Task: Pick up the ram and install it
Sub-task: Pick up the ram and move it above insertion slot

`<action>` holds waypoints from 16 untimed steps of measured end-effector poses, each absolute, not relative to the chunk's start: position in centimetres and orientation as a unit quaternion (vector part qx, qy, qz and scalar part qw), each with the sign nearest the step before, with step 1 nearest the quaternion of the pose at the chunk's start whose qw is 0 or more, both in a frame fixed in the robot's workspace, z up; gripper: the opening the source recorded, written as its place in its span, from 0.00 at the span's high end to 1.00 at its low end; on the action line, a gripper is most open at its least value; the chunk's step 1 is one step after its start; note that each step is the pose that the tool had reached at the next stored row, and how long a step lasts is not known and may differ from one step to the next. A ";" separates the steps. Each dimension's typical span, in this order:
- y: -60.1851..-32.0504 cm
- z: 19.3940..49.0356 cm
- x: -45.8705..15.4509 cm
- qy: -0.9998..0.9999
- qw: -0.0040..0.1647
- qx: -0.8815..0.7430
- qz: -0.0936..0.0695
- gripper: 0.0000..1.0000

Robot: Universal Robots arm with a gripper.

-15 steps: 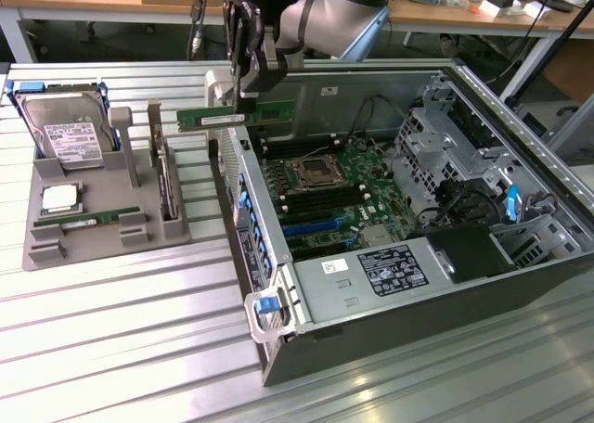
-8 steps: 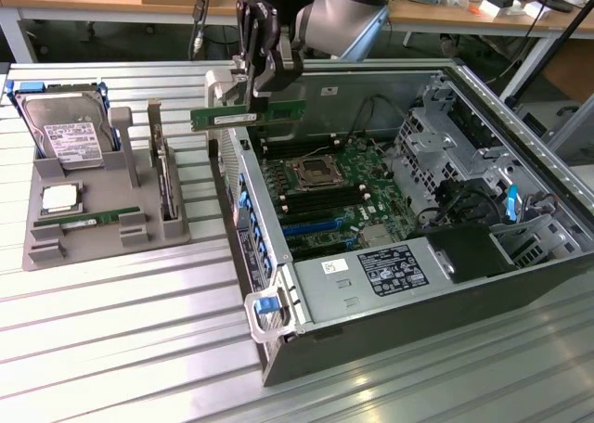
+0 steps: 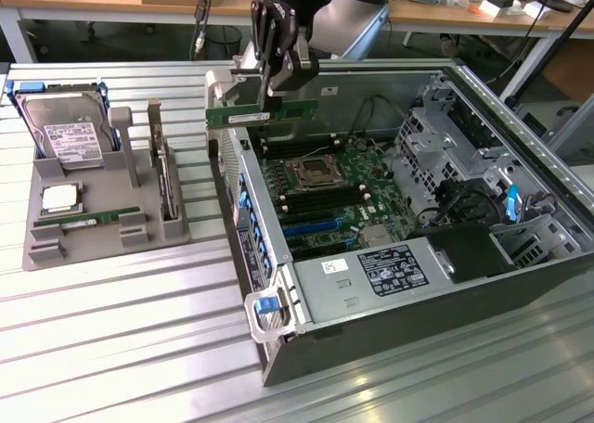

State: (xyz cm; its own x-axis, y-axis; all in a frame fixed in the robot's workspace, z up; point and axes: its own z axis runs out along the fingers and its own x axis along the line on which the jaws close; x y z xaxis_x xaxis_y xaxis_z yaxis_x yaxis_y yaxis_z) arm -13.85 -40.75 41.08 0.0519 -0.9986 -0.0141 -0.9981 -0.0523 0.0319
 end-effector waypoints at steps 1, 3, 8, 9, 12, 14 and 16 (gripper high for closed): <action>-40.7 41.1 -13.6 -0.688 0.007 0.725 -0.016 0.88; -40.7 41.1 -13.1 -0.688 0.007 0.725 -0.016 0.88; -40.7 41.1 -11.7 -0.688 0.007 0.725 -0.016 0.88; -40.7 41.1 -11.5 -0.688 0.007 0.725 -0.016 0.88; -40.7 41.1 -10.3 -0.688 0.007 0.725 -0.016 0.88; -40.7 41.1 -10.0 -0.688 0.007 0.725 -0.016 0.88; -40.7 41.1 -9.2 -0.688 0.007 0.725 -0.016 0.88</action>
State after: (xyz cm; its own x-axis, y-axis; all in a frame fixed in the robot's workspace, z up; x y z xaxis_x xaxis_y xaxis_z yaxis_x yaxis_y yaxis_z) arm -9.24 -40.75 41.09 0.0519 -0.9986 -0.0140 -0.9981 -0.0523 0.0320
